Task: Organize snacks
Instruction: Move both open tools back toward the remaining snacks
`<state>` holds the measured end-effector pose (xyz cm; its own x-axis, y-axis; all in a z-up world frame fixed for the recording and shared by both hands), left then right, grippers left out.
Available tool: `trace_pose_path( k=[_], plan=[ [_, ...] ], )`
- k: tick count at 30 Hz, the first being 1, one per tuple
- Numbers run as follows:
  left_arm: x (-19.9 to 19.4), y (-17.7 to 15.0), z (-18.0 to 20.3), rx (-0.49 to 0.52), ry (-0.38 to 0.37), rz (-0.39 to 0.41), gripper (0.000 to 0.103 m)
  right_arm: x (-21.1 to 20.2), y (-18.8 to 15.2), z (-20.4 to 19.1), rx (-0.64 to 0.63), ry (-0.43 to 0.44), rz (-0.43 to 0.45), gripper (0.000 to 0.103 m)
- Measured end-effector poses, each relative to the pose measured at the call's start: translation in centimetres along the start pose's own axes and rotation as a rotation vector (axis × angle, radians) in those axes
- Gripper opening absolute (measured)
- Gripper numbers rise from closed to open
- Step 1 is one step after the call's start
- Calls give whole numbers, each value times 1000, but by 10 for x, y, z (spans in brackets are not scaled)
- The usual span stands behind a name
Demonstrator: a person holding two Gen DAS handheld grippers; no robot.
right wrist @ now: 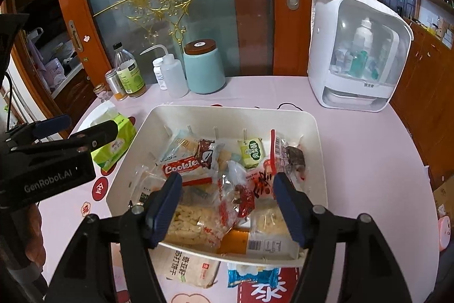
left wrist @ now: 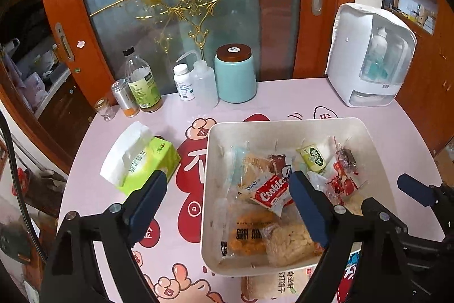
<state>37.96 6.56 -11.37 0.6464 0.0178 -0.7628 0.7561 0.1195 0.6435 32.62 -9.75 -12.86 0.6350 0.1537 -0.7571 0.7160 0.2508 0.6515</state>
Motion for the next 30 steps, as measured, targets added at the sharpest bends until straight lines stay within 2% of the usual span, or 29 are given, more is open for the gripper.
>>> trace_pose_path(
  k=[19, 30],
  plan=[
    [-78, -22, 1, 33, -86, 50, 87, -59, -18, -17, 2, -5, 63, 67],
    [-110, -37, 5, 49, -133, 80, 87, -81, -37, -8, -17, -36, 76, 67]
  ],
)
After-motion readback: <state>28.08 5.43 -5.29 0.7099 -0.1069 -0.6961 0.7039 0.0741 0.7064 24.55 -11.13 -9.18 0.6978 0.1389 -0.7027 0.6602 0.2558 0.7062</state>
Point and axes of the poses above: each gripper's, at about its wrist camera, not at the fingertips, and x roughly the way its jaws point, z to its right, y to its top, the point moved 7 cm from there along x, roughly the way its jaws point, and after that the axes turned 12 degrees about -x, right-handed, at the moved point
